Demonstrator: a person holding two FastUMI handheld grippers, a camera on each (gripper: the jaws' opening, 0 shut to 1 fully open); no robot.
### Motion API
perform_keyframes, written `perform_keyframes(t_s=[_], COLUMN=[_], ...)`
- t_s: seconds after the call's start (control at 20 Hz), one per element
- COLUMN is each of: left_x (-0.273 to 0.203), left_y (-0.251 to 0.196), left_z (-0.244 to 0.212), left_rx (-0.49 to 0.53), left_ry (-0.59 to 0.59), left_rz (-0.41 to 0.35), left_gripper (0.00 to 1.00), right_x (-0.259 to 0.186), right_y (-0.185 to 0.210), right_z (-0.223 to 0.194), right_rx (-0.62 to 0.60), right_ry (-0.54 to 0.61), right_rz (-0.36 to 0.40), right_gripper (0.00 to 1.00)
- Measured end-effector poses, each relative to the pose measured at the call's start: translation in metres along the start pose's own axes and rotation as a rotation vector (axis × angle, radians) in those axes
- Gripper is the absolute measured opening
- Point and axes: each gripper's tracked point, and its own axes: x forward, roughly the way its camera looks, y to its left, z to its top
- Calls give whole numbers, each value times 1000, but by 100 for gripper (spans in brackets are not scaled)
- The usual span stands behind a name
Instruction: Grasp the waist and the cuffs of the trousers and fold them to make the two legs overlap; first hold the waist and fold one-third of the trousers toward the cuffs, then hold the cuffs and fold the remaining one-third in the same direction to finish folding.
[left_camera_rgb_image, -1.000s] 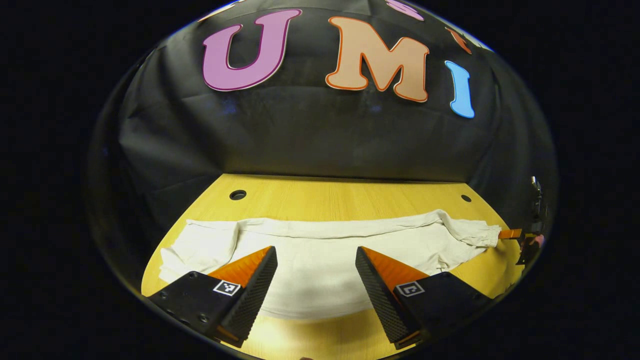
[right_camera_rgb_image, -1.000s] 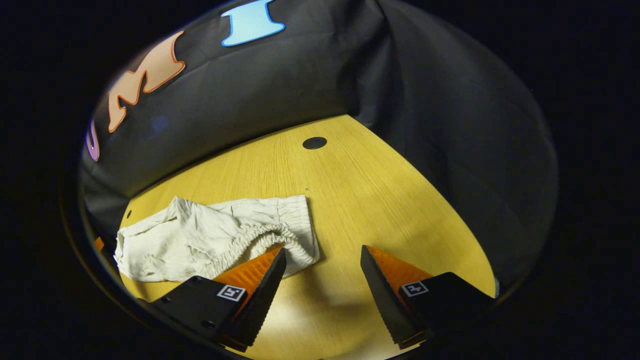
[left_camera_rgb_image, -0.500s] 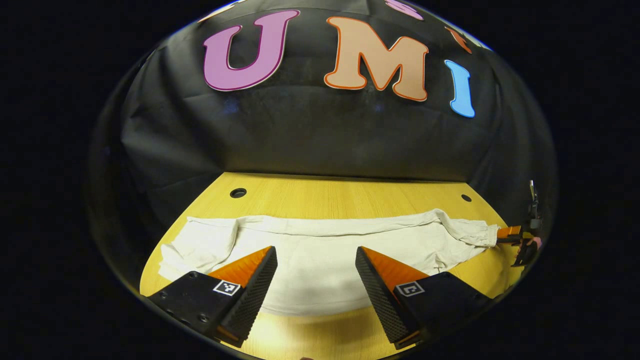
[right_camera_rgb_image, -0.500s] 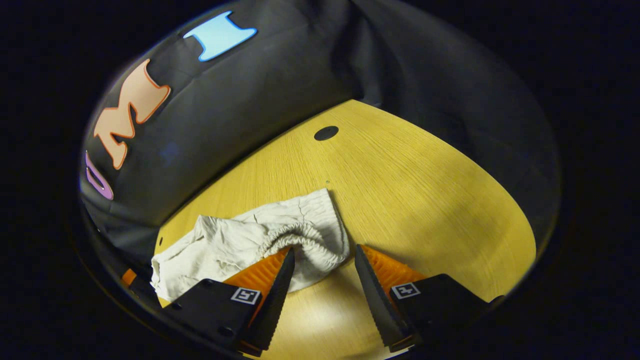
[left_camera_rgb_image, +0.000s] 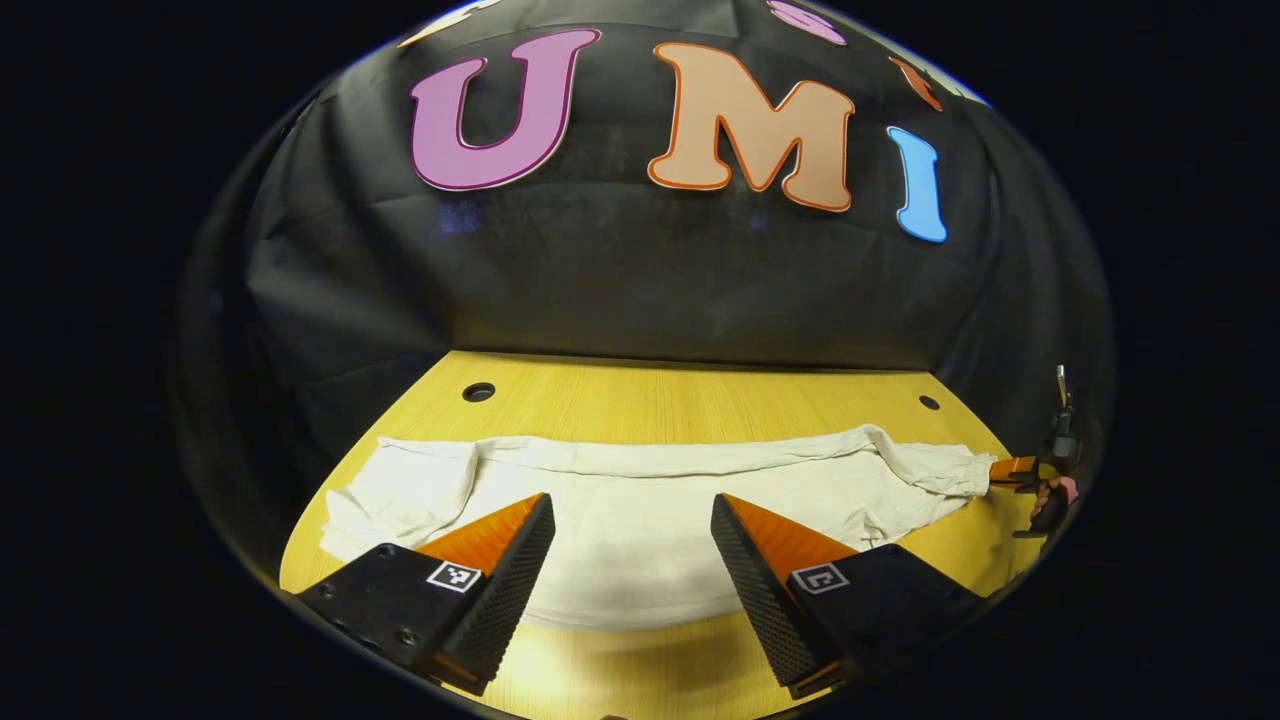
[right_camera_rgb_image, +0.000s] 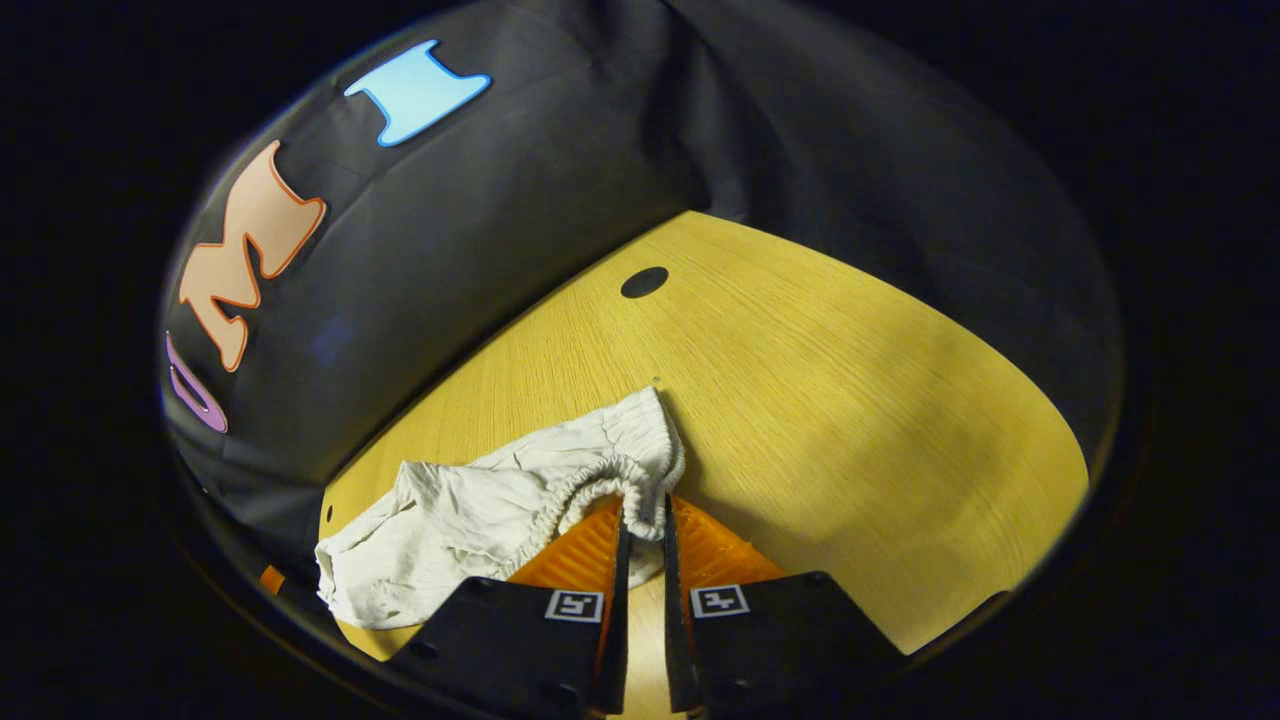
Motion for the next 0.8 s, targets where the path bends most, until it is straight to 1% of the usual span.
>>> perform_keyframes(t_s=[0.15,0.25,0.45,0.55,0.7,0.8], left_x=[-3,-7,-12,-17,-24,-28], left_y=[3,7,18,28,51,70], left_z=[1,1,0,2,2,0], left_rx=[-10,-21,-49,-54,-55,-45], left_ry=[-8,-14,-18,-20,-23,-21], left_rz=[0,-1,-6,-14,-23,-30], left_gripper=[96,96,96,96,96,96], right_x=[-11,-14,-38,-53,-80,-102], right_y=[5,15,51,74,124,154], right_z=[10,12,22,28,30,27], right_rx=[-30,-58,-78,-100,-125,-171], right_ry=[-36,-61,-119,-153,-205,-235], right_rz=[-10,-13,34,55,100,120], right_gripper=[18,17,18,17,17,17])
